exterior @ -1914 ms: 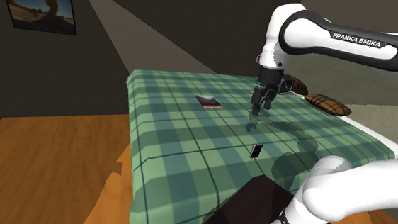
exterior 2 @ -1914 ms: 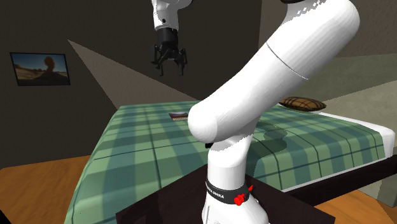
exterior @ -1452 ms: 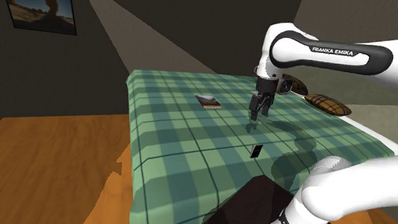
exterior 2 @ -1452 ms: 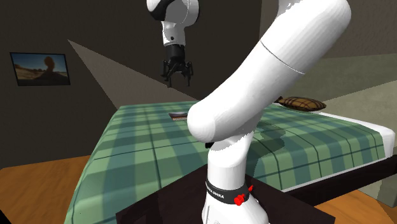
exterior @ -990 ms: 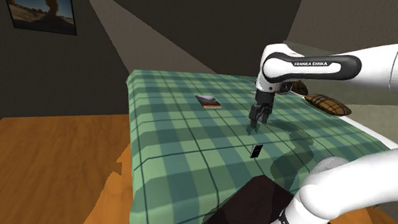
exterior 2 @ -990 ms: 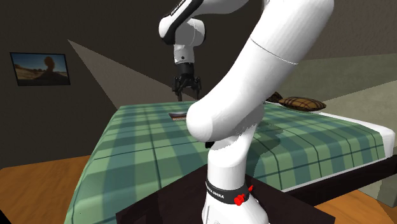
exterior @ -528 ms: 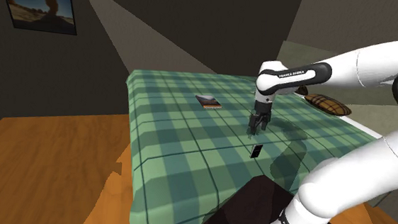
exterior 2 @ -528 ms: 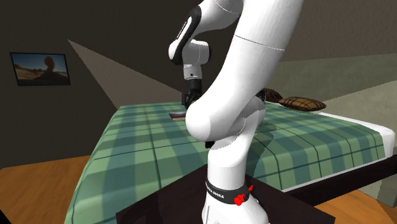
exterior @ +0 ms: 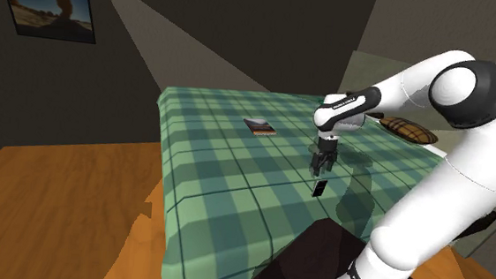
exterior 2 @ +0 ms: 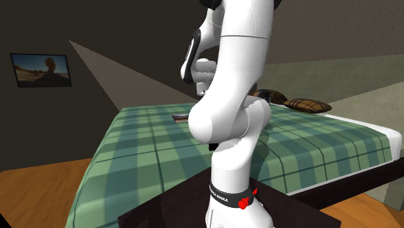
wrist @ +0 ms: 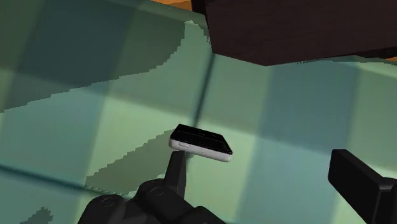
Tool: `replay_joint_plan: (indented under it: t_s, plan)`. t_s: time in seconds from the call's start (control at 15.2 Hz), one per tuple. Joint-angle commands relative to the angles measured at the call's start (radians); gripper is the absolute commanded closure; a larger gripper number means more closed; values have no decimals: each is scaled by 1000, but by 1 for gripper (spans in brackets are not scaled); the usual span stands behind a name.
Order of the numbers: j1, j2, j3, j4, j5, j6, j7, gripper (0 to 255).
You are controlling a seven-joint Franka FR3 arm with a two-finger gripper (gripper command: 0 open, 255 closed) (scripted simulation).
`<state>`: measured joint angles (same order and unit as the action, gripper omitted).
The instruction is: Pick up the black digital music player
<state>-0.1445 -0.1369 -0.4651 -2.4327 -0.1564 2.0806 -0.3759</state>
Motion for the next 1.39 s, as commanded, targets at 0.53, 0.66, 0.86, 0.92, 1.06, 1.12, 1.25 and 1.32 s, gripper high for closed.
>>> replay_joint_plan:
  t_s: [0.53,0.66,0.86,0.92,1.06,1.12,1.25,1.32]
  plan:
    - [-26,214,-38,24,83,163,-98,0]
    - [-27,235,-36,20,94,184,-105,0]
    - [-28,237,-36,24,95,183,-106,255]
    - [-27,237,-36,24,95,183,-106,255]
    - [-27,237,-36,24,95,183,-106,255]
    - [-27,237,-36,24,95,183,-106,255]
    - [-27,237,-36,24,95,183,-106,255]
    - [-27,237,-36,24,95,183,-106,255]
